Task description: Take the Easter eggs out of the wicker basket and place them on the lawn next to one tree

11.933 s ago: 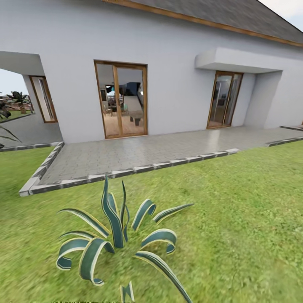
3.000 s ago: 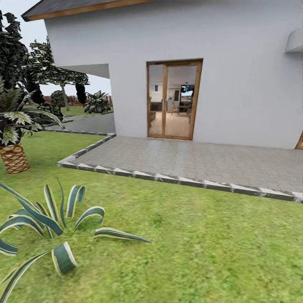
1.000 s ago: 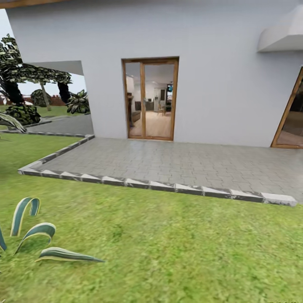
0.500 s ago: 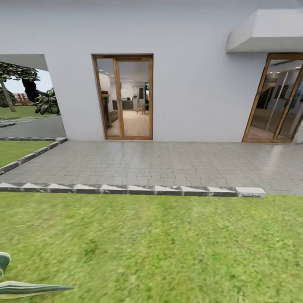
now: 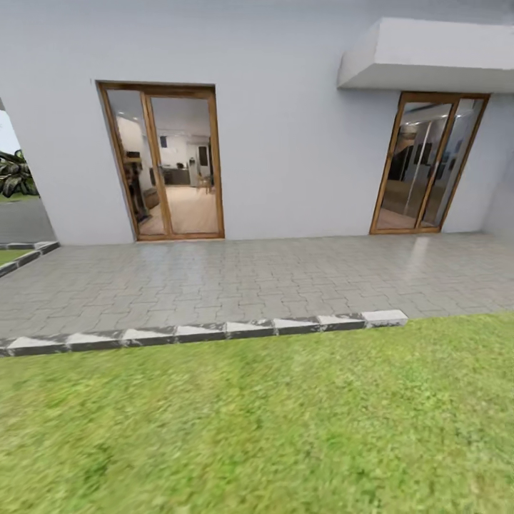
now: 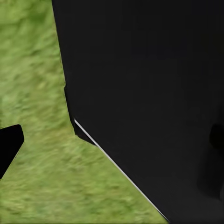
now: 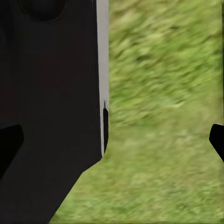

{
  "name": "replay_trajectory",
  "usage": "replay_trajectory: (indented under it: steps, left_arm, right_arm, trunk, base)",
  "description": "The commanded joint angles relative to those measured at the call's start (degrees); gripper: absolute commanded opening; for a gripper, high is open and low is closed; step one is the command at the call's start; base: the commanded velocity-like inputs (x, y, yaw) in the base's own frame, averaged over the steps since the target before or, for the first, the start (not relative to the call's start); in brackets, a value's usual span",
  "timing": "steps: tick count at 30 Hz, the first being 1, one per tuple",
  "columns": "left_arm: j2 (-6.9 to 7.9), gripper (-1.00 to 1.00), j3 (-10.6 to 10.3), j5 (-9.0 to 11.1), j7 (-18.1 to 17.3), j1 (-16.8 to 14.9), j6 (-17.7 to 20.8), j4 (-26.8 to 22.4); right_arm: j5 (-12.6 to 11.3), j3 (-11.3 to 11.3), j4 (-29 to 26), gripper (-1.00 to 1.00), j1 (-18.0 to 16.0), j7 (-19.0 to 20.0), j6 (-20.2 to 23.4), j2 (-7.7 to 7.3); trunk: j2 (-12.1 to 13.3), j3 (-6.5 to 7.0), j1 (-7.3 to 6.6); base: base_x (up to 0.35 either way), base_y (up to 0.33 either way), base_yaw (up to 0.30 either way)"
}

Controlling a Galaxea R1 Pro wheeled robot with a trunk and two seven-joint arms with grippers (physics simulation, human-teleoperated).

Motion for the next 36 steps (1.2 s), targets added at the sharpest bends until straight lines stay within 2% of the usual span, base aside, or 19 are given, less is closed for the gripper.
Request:
replay_trajectory:
  steps: [1, 10, 26, 27, 31, 33, 35, 36]
  left_arm:
    - [0.02, 1.0, 0.0, -0.3, -0.2, 0.1, 0.0, -0.2]
    - [0.02, 1.0, -0.1, -0.4, -0.2, 0.1, 0.0, -0.1]
    - [0.02, 1.0, -0.1, -0.3, -0.3, 0.1, 0.0, -0.1]
    - [0.02, 1.0, -0.1, -0.3, -0.3, 0.1, 0.0, -0.1]
    - [0.02, 1.0, -0.1, -0.3, -0.3, 0.1, 0.0, -0.1]
    - [0.02, 1.0, -0.1, -0.3, -0.3, 0.1, 0.0, -0.1]
    - [0.02, 1.0, -0.1, -0.3, -0.3, 0.1, 0.0, -0.1]
    - [0.02, 1.0, -0.1, -0.3, -0.3, 0.1, 0.0, -0.1]
  right_arm:
    - [0.0, 0.0, 0.0, 1.0, 0.0, 0.0, -0.1, 0.09]
    - [0.6, 0.6, 0.4, 1.0, 0.0, -0.1, 0.0, 0.21]
    - [0.2, 0.1, 0.4, 1.0, 0.0, 0.2, 0.2, -0.38]
    - [0.2, 0.1, 0.4, 1.0, 0.0, 0.2, 0.2, -0.34]
    - [0.1, 0.2, 0.4, 1.0, 0.0, 0.1, -1.3, 1.38]
    - [-0.8, 0.1, 0.5, 1.0, 0.0, -0.1, -3.9, 1.72]
    - [-3.3, 0.2, 1.8, 1.0, 0.0, -0.2, -7.0, 1.87]
    - [-3.8, 0.2, 2.1, 1.0, 0.0, -0.2, -7.6, 1.9]
  trunk:
    - [0.0, -0.05, 0.03]
    - [0.0, -0.13, 0.03]
    - [0.0, -1.43, 0.03]
    - [0.0, -1.51, 0.03]
    - [0.0, -1.7, 0.03]
    - [0.0, -1.78, 0.03]
    - [0.0, -1.88, 0.03]
    - [0.0, -1.94, 0.03]
  base:
    - [0.294, -0.179, -0.139]
    - [0.291, -0.18, -0.034]
    - [0.281, -0.182, -0.16]
    - [0.278, -0.182, -0.147]
    - [0.273, -0.185, -0.12]
    - [0.271, -0.187, -0.185]
    - [0.271, -0.187, -0.231]
    - [0.271, -0.187, -0.247]
